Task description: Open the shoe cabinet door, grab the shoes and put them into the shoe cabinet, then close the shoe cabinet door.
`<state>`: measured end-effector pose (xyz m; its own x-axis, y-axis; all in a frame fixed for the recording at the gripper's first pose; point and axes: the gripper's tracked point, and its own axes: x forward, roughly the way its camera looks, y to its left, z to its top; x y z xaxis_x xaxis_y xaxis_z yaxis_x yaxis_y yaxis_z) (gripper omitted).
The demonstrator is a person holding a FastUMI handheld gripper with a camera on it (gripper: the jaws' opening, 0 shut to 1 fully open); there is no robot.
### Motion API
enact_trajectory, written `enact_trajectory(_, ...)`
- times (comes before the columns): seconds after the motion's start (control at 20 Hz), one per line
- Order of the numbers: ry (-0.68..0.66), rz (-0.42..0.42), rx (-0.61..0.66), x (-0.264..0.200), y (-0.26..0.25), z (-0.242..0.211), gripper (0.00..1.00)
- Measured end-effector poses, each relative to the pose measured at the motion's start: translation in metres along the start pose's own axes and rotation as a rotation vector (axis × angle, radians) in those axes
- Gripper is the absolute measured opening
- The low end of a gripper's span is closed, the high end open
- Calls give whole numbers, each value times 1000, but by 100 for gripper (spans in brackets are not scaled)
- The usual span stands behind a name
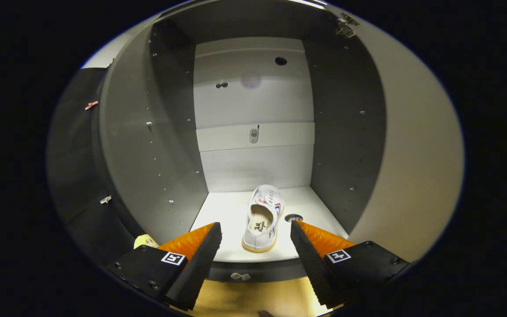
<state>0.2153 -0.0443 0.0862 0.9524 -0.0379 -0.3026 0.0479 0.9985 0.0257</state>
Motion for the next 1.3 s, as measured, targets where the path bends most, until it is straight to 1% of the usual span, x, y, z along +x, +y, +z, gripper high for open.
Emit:
enact_trajectory(0.2, -115, -5, -2, -71, -7, 9, 99)
enact_trajectory(0.3, -151, -15, 2, -102, -11, 8, 99)
enact_trajectory(0.5, -147, -57, 18, -165, -30, -9, 99)
enact_trajectory(0.65, -151, -109, 42, -217, -54, -18, 99)
enact_trajectory(0.75, -168, -173, 53, -253, -81, -19, 99)
enact_trajectory(0.9, -241, -284, 82, -308, -129, -12, 98)
enact_trajectory(1.05, -285, -361, 73, -342, -173, -12, 98)
enact_trajectory(1.1, -298, -372, 66, -354, -190, -10, 98)
enact_trajectory(1.2, -313, -379, 46, -358, -218, -4, 98)
enact_trajectory(1.3, -308, -338, 50, -356, -241, 0, 98)
